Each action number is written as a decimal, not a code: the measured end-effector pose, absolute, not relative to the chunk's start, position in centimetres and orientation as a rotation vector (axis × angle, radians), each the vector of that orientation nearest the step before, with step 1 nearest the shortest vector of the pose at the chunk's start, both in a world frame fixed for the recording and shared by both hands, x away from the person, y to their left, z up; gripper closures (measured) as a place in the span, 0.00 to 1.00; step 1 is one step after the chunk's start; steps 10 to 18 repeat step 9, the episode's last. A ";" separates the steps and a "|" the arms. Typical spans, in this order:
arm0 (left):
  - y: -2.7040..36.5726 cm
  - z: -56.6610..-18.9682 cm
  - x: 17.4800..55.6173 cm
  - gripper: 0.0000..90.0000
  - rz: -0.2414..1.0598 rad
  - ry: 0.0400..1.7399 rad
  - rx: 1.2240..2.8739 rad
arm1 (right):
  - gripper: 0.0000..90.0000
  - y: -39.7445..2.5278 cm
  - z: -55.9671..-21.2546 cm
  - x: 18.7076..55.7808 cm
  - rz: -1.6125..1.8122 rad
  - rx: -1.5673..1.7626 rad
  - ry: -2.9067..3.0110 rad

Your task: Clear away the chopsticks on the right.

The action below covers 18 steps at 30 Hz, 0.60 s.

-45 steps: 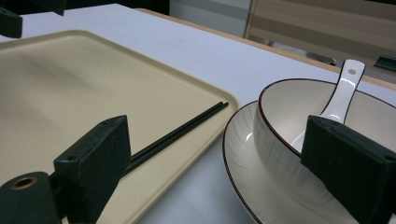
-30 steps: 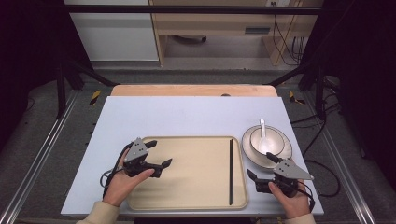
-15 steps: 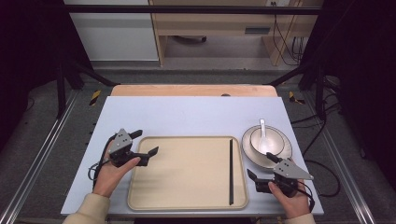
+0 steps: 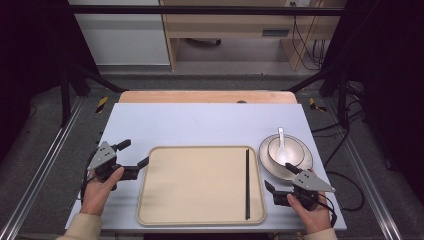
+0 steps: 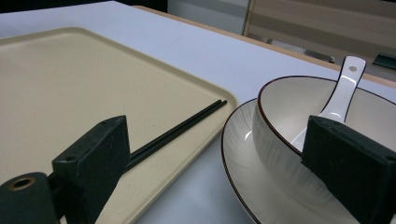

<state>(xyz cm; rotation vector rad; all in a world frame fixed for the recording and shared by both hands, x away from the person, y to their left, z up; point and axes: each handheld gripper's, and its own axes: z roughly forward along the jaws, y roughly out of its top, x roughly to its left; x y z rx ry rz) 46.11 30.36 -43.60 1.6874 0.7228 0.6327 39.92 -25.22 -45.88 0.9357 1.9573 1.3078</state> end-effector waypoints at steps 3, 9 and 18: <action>31.2 -43.6 45.3 0.05 0.642 0.708 1.667 | 0.09 -25.3 -45.9 40.0 1.306 0.935 1.957; 31.9 -43.8 44.0 0.02 0.631 0.656 1.643 | 0.08 -25.3 -45.9 40.0 1.308 0.948 1.953; 31.9 -43.8 44.0 0.02 0.631 0.656 1.643 | 0.08 -25.3 -45.9 40.0 1.308 0.948 1.953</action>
